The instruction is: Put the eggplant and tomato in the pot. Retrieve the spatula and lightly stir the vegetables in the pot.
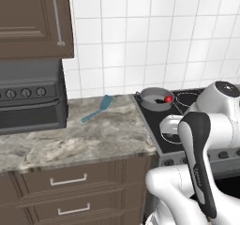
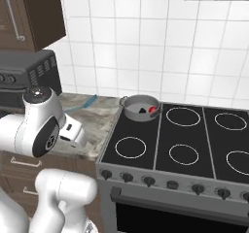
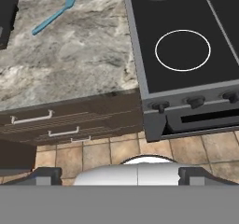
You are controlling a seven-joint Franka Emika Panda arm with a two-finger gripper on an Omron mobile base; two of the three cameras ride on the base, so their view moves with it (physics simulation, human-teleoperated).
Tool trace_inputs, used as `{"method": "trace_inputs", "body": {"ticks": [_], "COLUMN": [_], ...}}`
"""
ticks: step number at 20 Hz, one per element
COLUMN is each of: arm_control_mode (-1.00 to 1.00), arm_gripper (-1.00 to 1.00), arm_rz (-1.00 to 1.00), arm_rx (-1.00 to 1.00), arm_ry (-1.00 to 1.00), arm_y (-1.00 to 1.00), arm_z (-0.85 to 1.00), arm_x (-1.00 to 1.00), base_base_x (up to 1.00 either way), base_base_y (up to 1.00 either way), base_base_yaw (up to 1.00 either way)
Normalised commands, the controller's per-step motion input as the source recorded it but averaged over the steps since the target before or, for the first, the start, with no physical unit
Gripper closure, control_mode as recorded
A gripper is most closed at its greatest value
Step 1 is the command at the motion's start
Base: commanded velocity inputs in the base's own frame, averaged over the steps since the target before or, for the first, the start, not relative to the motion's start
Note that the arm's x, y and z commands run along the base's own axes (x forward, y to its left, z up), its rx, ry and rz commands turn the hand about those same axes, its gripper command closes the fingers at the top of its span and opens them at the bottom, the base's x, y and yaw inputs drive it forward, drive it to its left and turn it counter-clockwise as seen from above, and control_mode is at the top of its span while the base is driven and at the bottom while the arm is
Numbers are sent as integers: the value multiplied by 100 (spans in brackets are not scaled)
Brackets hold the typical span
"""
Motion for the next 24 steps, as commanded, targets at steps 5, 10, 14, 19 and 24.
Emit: {"method": "trace_inputs", "body": {"ticks": [5, 10, 14, 19, 24], "arm_control_mode": [100, 100, 100, 100, 100], "arm_gripper": [-100, -100, -100, -100, -100], "arm_rz": [0, 0, 0, 0, 0], "arm_rx": [0, 0, 0, 0, 0], "arm_ry": [0, 0, 0, 0, 0], "arm_y": [0, 0, 0, 0, 0], "arm_z": [0, 0, 0, 0, 0], "arm_x": [0, 0, 0, 0, 0], "base_base_x": [31, 40, 26, 24, 28], "base_base_y": [36, 31, 42, 56, 37], "base_base_yaw": [0, -8, -14, -9, -1]}}
